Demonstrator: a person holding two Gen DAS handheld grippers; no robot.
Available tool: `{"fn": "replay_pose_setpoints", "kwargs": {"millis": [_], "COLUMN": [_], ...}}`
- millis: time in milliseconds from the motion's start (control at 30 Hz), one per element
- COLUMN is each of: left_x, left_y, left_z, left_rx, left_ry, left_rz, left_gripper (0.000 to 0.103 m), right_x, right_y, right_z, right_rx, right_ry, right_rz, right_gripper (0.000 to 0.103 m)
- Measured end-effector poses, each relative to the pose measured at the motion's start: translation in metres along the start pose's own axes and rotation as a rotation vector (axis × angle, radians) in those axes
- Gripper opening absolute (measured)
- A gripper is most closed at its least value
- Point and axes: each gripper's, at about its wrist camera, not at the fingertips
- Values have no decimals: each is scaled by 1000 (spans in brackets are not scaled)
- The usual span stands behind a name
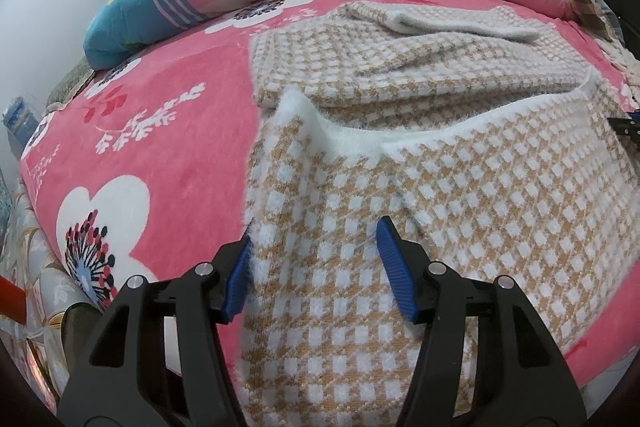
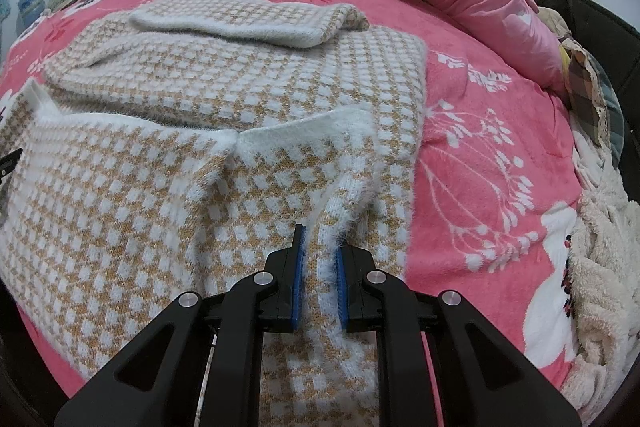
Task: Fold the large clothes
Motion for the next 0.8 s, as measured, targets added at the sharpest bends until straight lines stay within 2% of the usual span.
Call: {"fn": "replay_pose_setpoints", "kwargs": {"millis": [400,533,600,633,700,800], "left_x": [-3,-3,-3,1,-5,-2], "left_y": [25,22,18,-2,27,9], "left_z": [3,4,6,4,8,6], "left_rx": [-15,-11,-12,-10,-9,-9], "left_ry": [-20,-25,-26,-26,-28,-27], "left_rz": [7,4,3,3,1,1], "left_gripper": [39,33,32,31,30,30], "right_x": [1,1,1,1,1,0], "right_y": [1,1,0,0,0,1], "right_z": [0,0,0,0,0,1], "right_rx": [-2,-3,-3,-2,-2,-5], "right_ry": [1,1,1,1,0,0], "right_rz": [0,2,0,1,3,3], "right_gripper": [13,13,13,13,13,13]}}
Point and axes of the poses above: each gripper's, at about its wrist camera, not at the fingertips, and z roughly against the way its jaws point, y to its left, x to its top, and after that the axes turned 8 degrees about -y, right-handed
